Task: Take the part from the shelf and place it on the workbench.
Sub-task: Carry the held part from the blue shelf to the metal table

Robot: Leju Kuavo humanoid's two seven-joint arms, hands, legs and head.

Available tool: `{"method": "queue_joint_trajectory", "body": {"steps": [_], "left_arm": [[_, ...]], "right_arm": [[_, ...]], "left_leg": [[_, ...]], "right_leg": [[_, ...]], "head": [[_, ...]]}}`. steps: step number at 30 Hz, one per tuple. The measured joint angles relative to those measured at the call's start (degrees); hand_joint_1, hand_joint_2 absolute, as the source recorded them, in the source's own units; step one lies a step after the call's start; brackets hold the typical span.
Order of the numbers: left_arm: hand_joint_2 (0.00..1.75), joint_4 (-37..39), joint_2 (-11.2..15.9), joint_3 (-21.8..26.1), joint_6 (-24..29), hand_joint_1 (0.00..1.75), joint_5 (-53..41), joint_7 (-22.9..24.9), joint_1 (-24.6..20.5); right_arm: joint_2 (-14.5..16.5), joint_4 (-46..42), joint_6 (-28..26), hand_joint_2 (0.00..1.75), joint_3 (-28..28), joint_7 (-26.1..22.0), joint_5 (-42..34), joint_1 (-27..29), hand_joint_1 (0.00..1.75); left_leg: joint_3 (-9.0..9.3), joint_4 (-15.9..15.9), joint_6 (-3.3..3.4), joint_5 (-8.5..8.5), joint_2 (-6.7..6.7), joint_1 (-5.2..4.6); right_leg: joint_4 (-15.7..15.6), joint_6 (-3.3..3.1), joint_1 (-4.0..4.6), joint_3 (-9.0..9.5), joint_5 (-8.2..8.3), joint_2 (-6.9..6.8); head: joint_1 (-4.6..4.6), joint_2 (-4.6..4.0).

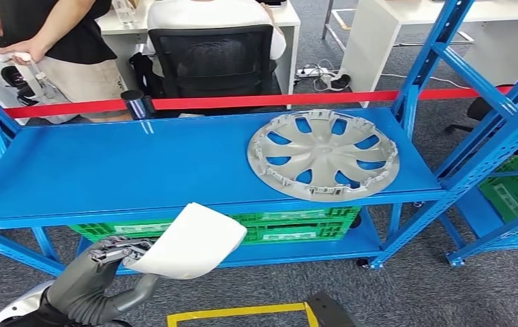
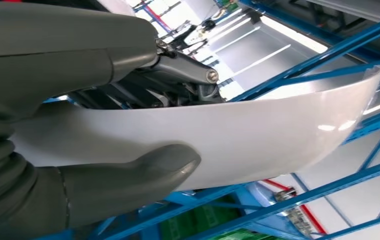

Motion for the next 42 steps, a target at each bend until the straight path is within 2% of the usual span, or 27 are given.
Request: {"method": "queue_joint_trajectory", "body": {"steps": [3,4,5,7,8,9,10,12,14,15,18,19,21,23,24,25,26,28,30,33,34,36,38,39,40,41,42], "left_arm": [[1.75,-0.06,0.0,-0.12,-0.02,1.75,0.0,0.0,0.05],[1.75,-0.1,0.01,-0.14,-0.02,1.75,0.0,0.0,0.08],[1.75,-0.12,0.01,-0.15,-0.02,1.75,0.0,0.0,0.11],[1.75,-0.11,0.01,-0.2,-0.02,1.75,0.0,0.0,0.21],[1.75,-0.08,0.01,-0.22,-0.02,1.75,0.0,0.0,0.29],[1.75,-0.07,0.01,-0.24,-0.02,1.75,0.0,0.0,0.38],[1.75,-0.05,0.01,-0.25,-0.02,1.75,0.0,0.0,0.43],[1.75,-0.05,0.01,-0.28,-0.02,1.75,0.0,0.01,0.45],[1.75,-0.07,0.01,-0.34,-0.02,1.75,0.0,0.02,0.39],[1.75,-0.08,0.01,-0.37,-0.02,1.75,0.0,0.02,0.37],[1.75,-0.05,-0.02,-0.51,-0.06,1.75,0.0,0.05,0.37],[1.75,-0.04,-0.05,-0.56,-0.08,1.75,0.0,0.06,0.34],[1.75,-0.02,-0.14,-0.64,-0.13,1.75,0.0,0.07,0.29],[1.75,0.12,-0.21,-0.67,-0.25,1.75,0.0,0.11,0.32],[1.75,0.24,-0.21,-0.68,-0.34,1.75,0.0,0.16,0.34],[1.75,0.36,-0.21,-0.69,-0.41,1.75,0.0,0.21,0.37],[1.75,0.45,-0.21,-0.69,-0.45,1.75,0.0,0.27,0.39],[1.75,0.51,-0.23,-0.7,-0.46,1.75,0.01,0.34,0.41],[1.75,0.53,-0.26,-0.7,-0.45,1.75,0.09,0.52,0.42],[1.75,0.69,-0.32,-0.73,-0.44,1.75,0.34,0.72,0.44],[1.75,0.75,-0.32,-0.75,-0.44,1.75,0.39,0.73,0.44],[1.75,0.9,-0.32,-0.93,-0.44,1.75,0.45,0.8,0.44],[1.75,1.2,-0.32,-1.16,-0.42,1.75,0.5,1.03,0.5],[1.75,1.39,-0.32,-1.21,-0.39,1.75,0.53,1.14,0.56],[1.75,1.59,-0.32,-1.23,-0.35,1.75,0.56,1.24,0.61],[1.75,1.75,-0.32,-1.24,-0.29,1.75,0.59,1.28,0.63],[1.75,1.85,-0.32,-1.25,-0.19,1.75,0.63,1.29,0.63]], "right_arm": [[-0.03,0.02,-0.01,0.0,-0.01,-0.02,-0.04,0.17,0.0],[-0.04,0.02,-0.01,0.0,-0.01,-0.03,-0.07,0.18,0.0],[-0.01,0.02,-0.01,0.0,-0.01,-0.04,-0.08,0.2,0.0],[0.04,0.02,-0.01,0.0,-0.01,-0.04,-0.08,0.27,0.0],[0.06,0.03,-0.01,0.0,-0.01,-0.03,-0.08,0.33,0.0],[0.06,0.04,-0.01,0.0,-0.01,-0.02,-0.08,0.36,0.0],[0.06,0.05,-0.01,0.0,-0.02,-0.02,-0.08,0.38,0.0],[0.08,0.07,-0.01,0.0,-0.02,-0.03,-0.11,0.41,0.0],[0.09,0.07,-0.06,0.0,-0.02,-0.07,-0.15,0.42,0.0],[0.08,0.07,-0.12,0.0,-0.02,-0.08,-0.19,0.42,0.0],[0.07,0.07,-0.37,0.0,-0.02,-0.09,-0.3,0.6,0.0],[0.07,0.07,-0.44,0.0,-0.02,-0.09,-0.32,0.71,0.0],[0.05,0.07,-0.52,0.0,-0.01,-0.09,-0.39,0.88,0.0],[0.05,0.07,-0.56,0.0,0.0,-0.08,-0.47,1.05,0.0],[0.04,0.07,-0.59,0.0,0.0,-0.06,-0.5,1.16,0.0],[0.03,0.06,-0.63,0.0,0.0,-0.05,-0.5,1.27,0.0],[0.01,0.05,-0.66,0.0,0.0,-0.04,-0.5,1.36,0.0],[-0.01,0.04,-0.71,0.0,0.0,-0.02,-0.48,1.4,0.0],[-0.01,0.01,-0.68,0.0,0.01,0.18,-0.28,1.36,0.0],[-0.11,-0.05,-0.5,0.0,0.06,0.86,0.19,1.51,0.0],[-0.16,-0.06,-0.44,0.0,0.1,1.01,0.33,1.54,0.0],[-0.2,-0.08,-0.25,0.0,0.27,1.2,0.66,1.5,0.0],[-0.26,-0.09,0.04,0.0,0.52,1.54,1.01,1.5,0.0],[-0.31,-0.09,0.24,0.0,0.62,1.74,1.14,1.51,0.0],[-0.37,-0.09,0.37,0.0,0.69,1.9,1.22,1.51,0.0],[-0.42,-0.09,0.48,0.0,0.73,2.01,1.26,1.48,0.0],[-0.45,-0.09,0.57,0.0,0.79,2.05,1.3,1.44,0.0]], "left_leg": [[-0.22,0.02,-0.99,0.15,-0.08,-0.02],[-0.64,0.99,-1.35,-0.73,-0.16,0.01],[-1.5,3.1,-1.7,-2.33,-0.23,0.09],[-4.32,10.16,-2.43,-6.67,-0.3,0.47],[-5.52,13.39,-2.68,-8.14,-0.3,0.66],[-5.93,15.02,-2.84,-8.59,-0.29,0.81],[-5.22,14.39,-2.93,-7.89,-0.29,0.94],[-0.81,7.2,-2.93,-4.49,-0.3,1.13],[2.93,0.27,-2.48,-2.33,-0.39,0.95],[3.53,-1.16,-2.12,-2.05,-0.46,0.84],[2.92,-1.39,-0.65,-1.37,-0.48,0.6],[2.7,-1.49,-0.13,-1.03,-0.42,0.61],[1.98,-1.6,0.65,-0.32,-0.24,0.67],[0.88,-1.38,0.98,0.26,-0.15,0.49],[0.34,-1.24,1.03,0.53,-0.12,0.38],[-0.12,-1.09,1.04,0.76,-0.12,0.29],[-0.48,-0.93,0.99,0.95,-0.13,0.23],[-0.99,-0.52,0.74,1.23,-0.14,0.1],[-1.3,-0.19,0.22,1.5,-0.15,-0.03],[-1.49,-0.3,-0.87,2.07,-0.19,0.11],[-1.69,0.08,-1.26,1.68,-0.24,0.17],[-3.18,3.86,-2.06,-1.38,-0.36,0.36],[-5.83,11.15,-2.72,-5.94,-0.39,0.58],[-6.72,14.09,-2.91,-7.33,-0.39,0.67],[-6.7,15.23,-3.0,-7.67,-0.38,0.73],[-5.49,14.03,-2.99,-6.91,-0.38,0.78],[-3.2,10.67,-2.88,-5.37,-0.38,0.81]], "right_leg": [[-0.43,-0.93,-0.13,-0.29,0.84,-0.05],[-0.67,-1.26,-0.29,-0.41,1.18,-0.1],[-0.88,-1.5,-0.47,-0.6,1.51,-0.15],[-0.9,-1.66,-0.54,-1.2,1.98,-0.2],[-0.88,-1.61,-0.55,-1.53,2.19,-0.22],[-0.85,-1.53,-0.56,-1.82,2.39,-0.23],[-0.81,-1.41,-0.59,-2.07,2.59,-0.23],[-0.68,-1.07,-0.71,-2.35,2.9,-0.21],[-0.59,-0.47,-0.66,-2.51,3.24,-0.16],[-0.61,-0.08,-0.6,-2.6,3.45,-0.14],[-0.65,1.1,-0.74,-2.88,3.9,-0.13],[0.07,1.38,-0.83,-3.25,3.18,-0.13],[4.86,1.72,-0.86,-5.28,-0.53,-0.13],[12.45,1.84,-0.73,-8.17,-4.88,-0.13],[14.81,1.8,-0.67,-8.77,-5.86,-0.13],[14.99,1.69,-0.59,-8.24,-5.73,-0.13],[12.79,1.5,-0.52,-6.5,-4.62,-0.13],[4.82,0.96,-0.29,-1.3,-1.92,-0.14],[-0.24,0.35,-0.01,1.5,-0.68,-0.14],[-0.94,-0.62,0.13,1.3,0.02,-0.17],[-1.08,-1.0,0.05,1.14,0.4,-0.24],[-1.35,-1.57,-0.2,0.56,1.18,-0.36],[-1.32,-1.72,-0.21,-0.32,1.78,-0.39],[-1.27,-1.68,-0.2,-0.78,2.08,-0.4],[-1.21,-1.61,-0.2,-1.22,2.38,-0.41],[-1.14,-1.51,-0.21,-1.61,2.64,-0.41],[-1.08,-1.38,-0.21,-1.9,2.88,-0.4]], "head": [[0.0,-0.01],[-0.03,-0.01],[-0.07,-0.01],[-0.11,0.0],[-0.11,-0.01],[-0.11,-0.01],[-0.11,-0.01],[-0.11,-0.01],[-0.1,-0.01],[-0.09,-0.01],[-0.09,0.0],[-0.08,0.0],[-0.07,0.0],[-0.07,0.0],[-0.07,-0.01],[-0.07,-0.01],[-0.07,0.0],[-0.07,0.01],[-0.09,-0.01],[-0.11,-0.01],[-0.12,0.0],[-0.16,0.0],[-0.2,-0.01],[-0.2,0.0],[-0.2,-0.01],[-0.2,0.0],[-0.2,0.0]]}}
